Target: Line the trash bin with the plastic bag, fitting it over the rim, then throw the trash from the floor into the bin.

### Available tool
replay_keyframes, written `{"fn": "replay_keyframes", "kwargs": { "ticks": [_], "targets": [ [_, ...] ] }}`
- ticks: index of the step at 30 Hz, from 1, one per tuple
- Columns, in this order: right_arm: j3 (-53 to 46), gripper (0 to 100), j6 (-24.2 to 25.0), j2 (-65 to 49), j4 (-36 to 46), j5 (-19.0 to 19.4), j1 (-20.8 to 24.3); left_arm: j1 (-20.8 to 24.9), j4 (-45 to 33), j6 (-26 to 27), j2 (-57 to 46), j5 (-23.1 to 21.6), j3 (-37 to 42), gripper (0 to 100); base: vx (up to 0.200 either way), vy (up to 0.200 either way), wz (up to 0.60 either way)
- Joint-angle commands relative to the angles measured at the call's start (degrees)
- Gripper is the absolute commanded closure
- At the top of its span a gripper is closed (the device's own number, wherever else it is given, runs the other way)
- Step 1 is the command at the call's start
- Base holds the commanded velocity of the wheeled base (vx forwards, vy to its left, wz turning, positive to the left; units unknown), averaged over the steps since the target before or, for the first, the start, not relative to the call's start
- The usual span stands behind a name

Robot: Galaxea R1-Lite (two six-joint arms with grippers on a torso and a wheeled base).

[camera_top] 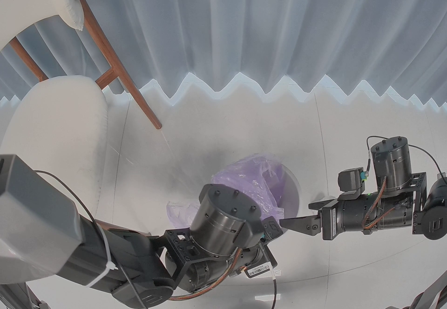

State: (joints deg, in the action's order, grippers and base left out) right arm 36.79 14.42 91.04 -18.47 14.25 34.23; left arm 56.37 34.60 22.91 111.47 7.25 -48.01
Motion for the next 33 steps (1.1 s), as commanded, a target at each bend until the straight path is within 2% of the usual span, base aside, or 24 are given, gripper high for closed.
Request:
{"fn": "replay_keyframes", "kwargs": {
  "ticks": [1, 7, 14, 23, 31, 33],
  "targets": [
    [-1.2, 0, 0.0, -3.3, 0.0, 0.1, 0.0, -0.4, 0.0, 0.0, -0.3, 0.0, 0.0, 100, 0.000, 0.000, 0.00],
    [-1.3, 0, -0.1, -3.7, 0.2, 0.8, 0.5, -0.3, 0.0, 0.0, -0.2, 0.0, -0.2, 100, 0.000, 0.000, 0.00],
    [-0.8, 0, -0.3, -1.6, -0.2, 0.6, 3.6, -0.2, 0.0, 0.0, -0.2, 0.0, -0.2, 100, 0.000, 0.000, 0.00],
    [2.1, 0, -1.1, 2.6, -1.1, 0.2, 3.6, 0.1, 0.0, 0.1, -0.3, 0.1, -0.2, 100, 0.000, 0.000, 0.00],
    [5.3, 0, -1.2, 7.4, -8.7, -6.2, 2.5, 0.3, 0.0, 0.0, -0.6, 0.1, -0.1, 100, 0.000, 0.000, 0.00],
    [5.8, 0, -1.2, 7.4, -8.8, -6.8, 2.2, 0.3, 0.0, 0.0, -0.6, 0.1, -0.1, 100, 0.000, 0.000, 0.00]
  ]
}}
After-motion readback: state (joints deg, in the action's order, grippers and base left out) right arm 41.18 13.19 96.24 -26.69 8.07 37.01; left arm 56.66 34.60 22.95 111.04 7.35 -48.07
